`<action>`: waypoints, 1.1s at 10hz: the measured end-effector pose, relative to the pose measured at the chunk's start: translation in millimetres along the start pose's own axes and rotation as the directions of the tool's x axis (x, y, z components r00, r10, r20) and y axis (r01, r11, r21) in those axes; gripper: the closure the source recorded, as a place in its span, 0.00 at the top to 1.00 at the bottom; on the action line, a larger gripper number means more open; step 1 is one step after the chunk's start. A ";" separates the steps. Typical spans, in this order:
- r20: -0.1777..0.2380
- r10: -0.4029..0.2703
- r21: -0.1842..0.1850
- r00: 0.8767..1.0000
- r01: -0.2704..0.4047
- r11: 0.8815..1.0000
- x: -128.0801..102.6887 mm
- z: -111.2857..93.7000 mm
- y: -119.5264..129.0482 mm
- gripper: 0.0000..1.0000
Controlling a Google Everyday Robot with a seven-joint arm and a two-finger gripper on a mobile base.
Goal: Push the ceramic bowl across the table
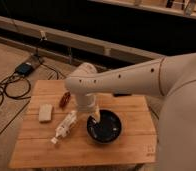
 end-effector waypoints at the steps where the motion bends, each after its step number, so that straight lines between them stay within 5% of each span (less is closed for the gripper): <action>1: 0.005 0.041 0.000 0.999 -0.041 0.999 5.2 6.8 -17.3 0.65; 6: -0.008 0.148 0.026 0.989 -0.147 0.989 33.3 42.5 -86.6 0.65; 11: -0.028 0.217 0.055 0.976 -0.216 0.975 32.7 81.0 -128.3 0.65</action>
